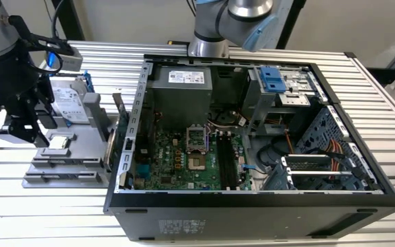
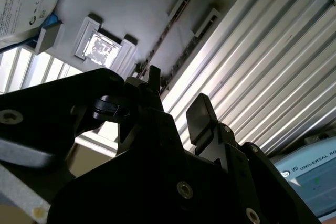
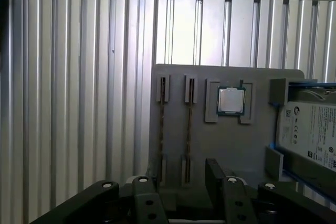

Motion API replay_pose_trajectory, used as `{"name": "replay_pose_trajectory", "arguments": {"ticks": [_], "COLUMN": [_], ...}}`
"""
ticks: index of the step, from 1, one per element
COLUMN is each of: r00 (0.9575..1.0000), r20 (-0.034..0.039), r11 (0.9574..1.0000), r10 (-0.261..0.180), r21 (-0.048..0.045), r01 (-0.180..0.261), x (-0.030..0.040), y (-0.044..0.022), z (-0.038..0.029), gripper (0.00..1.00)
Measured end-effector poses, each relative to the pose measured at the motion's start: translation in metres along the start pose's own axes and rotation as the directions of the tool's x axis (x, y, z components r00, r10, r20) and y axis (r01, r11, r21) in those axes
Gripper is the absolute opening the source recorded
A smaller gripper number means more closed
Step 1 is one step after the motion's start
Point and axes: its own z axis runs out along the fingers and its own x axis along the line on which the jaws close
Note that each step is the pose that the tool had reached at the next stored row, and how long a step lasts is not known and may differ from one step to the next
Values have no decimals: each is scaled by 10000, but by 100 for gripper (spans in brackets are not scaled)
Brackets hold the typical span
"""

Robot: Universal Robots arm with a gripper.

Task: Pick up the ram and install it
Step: 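Pick up the ram and move it above insertion slot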

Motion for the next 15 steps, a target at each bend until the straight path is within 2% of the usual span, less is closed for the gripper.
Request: {"name": "replay_pose_trajectory", "arguments": {"ticks": [15], "r00": [10000], "r20": [-1], "r11": [10000], "r10": [0], "r21": [-1], "r01": [0], "x": [74], "y": [2], "z": [127], "gripper": [100]}}
